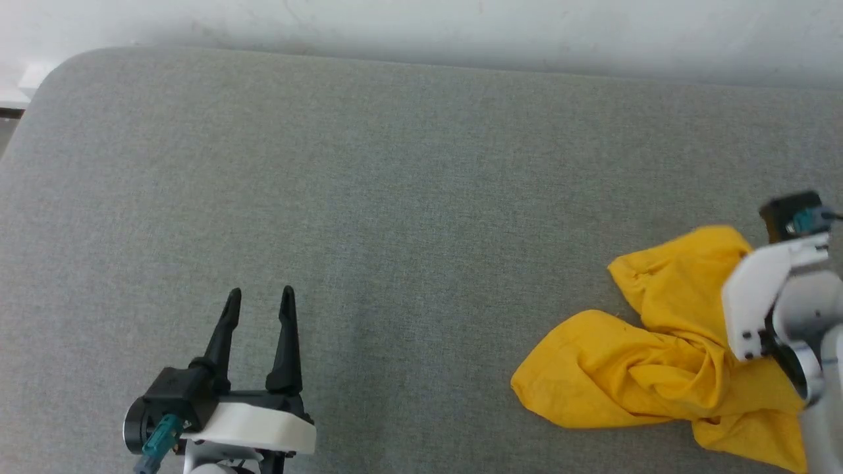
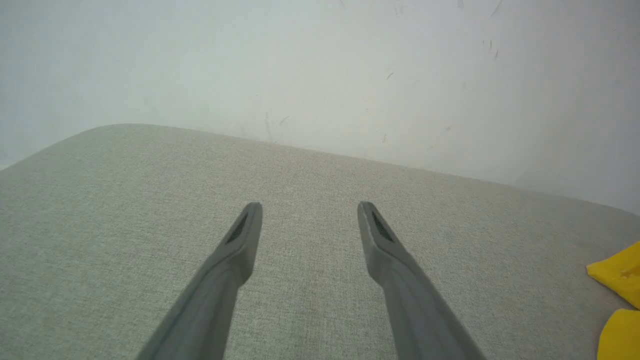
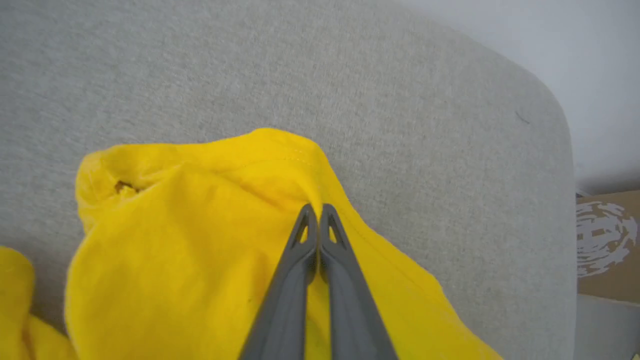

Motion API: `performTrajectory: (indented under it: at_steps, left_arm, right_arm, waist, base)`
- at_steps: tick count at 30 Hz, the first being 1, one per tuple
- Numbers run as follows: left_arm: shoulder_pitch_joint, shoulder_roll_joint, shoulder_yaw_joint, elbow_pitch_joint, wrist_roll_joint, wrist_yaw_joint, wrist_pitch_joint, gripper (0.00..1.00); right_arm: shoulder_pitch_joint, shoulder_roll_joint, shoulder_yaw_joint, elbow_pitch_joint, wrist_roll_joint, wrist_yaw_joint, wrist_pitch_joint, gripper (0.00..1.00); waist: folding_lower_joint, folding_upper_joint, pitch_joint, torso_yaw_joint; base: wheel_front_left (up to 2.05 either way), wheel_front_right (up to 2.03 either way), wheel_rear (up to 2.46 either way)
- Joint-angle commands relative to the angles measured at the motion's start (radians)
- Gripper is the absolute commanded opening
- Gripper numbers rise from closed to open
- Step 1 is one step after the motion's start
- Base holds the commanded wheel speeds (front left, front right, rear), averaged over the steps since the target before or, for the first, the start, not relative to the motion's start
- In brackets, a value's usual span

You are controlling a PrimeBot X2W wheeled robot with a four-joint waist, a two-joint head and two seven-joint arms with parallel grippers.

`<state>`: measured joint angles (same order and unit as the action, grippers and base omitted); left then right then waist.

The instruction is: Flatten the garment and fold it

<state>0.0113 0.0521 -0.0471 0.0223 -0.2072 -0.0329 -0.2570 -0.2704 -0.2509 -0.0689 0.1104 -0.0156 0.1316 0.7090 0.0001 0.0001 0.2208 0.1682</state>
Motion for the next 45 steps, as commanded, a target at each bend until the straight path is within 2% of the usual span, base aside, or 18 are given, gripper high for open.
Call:
performTrajectory:
  at_steps: [1, 8, 13, 17, 21, 26, 29, 30, 31, 32, 38, 45]
  left_arm:
    - [-0.017, -0.002, -0.004, 0.001, -0.012, 0.007, -0.005, 1.0]
    - [-0.033, -0.002, -0.027, -0.001, -0.028, 0.01, -0.005, 1.0]
    - [-0.06, -0.002, -0.036, 0.011, -0.038, 0.003, -0.005, 1.0]
    - [-0.09, -0.002, -0.05, 0.022, -0.052, -0.005, -0.005, 1.0]
    - [-0.129, -0.002, -0.075, 0.037, -0.068, -0.015, -0.005, 1.0]
    - [-0.176, -0.002, -0.114, 0.056, -0.087, -0.022, -0.005, 1.0]
    - [-0.198, -0.002, -0.135, 0.065, -0.097, -0.022, -0.005, 1.0]
    - [-0.204, -0.002, -0.141, 0.067, -0.1, -0.021, -0.005, 1.0]
    - [-0.208, -0.002, -0.146, 0.069, -0.103, -0.019, -0.005, 1.0]
    - [-0.211, -0.002, -0.149, 0.071, -0.105, -0.018, -0.005, 1.0]
    - [-0.201, -0.002, -0.13, 0.083, -0.092, -0.011, -0.005, 1.0]
    - [-0.149, -0.002, -0.076, 0.071, -0.045, -0.009, -0.005, 1.0]
  right_arm:
    - [-0.044, -0.003, 0.025, -0.019, 0.007, -0.001, -0.014, 0.0]
    - [-0.294, -0.08, 0.255, -0.099, 0.048, -0.001, -0.024, 0.0]
    - [-0.547, -0.117, 0.434, -0.047, 0.058, -0.001, -0.026, 0.0]
    - [-0.728, -0.105, 0.526, 0.065, 0.058, -0.001, -0.049, 0.0]
    - [-0.857, -0.082, 0.568, 0.211, 0.029, -0.001, -0.108, 0.0]
    - [-0.931, -0.057, 0.592, 0.404, -0.015, -0.001, -0.178, 0.0]
    - [-0.94, -0.044, 0.571, 0.511, -0.043, -0.001, -0.213, 0.02]
    - [-0.939, -0.037, 0.558, 0.543, -0.051, -0.001, -0.221, 0.36]
    - [-0.937, -0.029, 0.545, 0.573, -0.058, -0.001, -0.229, 0.91]
    - [-0.934, -0.02, 0.535, 0.597, -0.063, -0.001, -0.24, 1.0]
    - [-0.911, 0.022, 0.481, 0.668, -0.07, -0.001, -0.32, 1.0]
    - [-0.798, 0.05, 0.32, 0.613, -0.016, -0.001, -0.407, 1.0]
  waist:
    - [-0.0001, -0.0001, -0.003, -0.002]
    - [-0.0001, -0.0001, 0.021, 0.02]
    - [-0.0001, -0.0001, 0.07, 0.062]
    - [-0.0001, -0.0001, 0.123, 0.103]
    - [-0.0001, -0.0001, 0.174, 0.147]
    - [-0.0001, -0.0001, 0.216, 0.198]
    - [-0.0001, -0.0001, 0.23, 0.218]
    - [-0.0001, -0.0001, 0.233, 0.222]
    - [-0.0001, -0.0001, 0.235, 0.224]
    - [-0.0001, -0.0001, 0.235, 0.225]
    - [-0.0001, -0.0001, 0.197, 0.19]
    - [-0.0001, -0.0001, 0.098, 0.114]
  base:
    - [0.0, 0.0, 0.0]
    - [0.0, 0.0, 0.0]
    - [0.0, 0.0, 0.0]
    - [0.0, 0.0, 0.0]
    - [0.0, 0.0, 0.0]
    - [0.0, 0.0, 0.0]
    - [0.0, 0.0, 0.0]
    - [0.0, 0.0, 0.0]
    - [0.0, 0.0, 0.0]
    - [0.0, 0.0, 0.0]
    - [0.0, 0.0, 0.0]
    - [0.0, 0.0, 0.0]
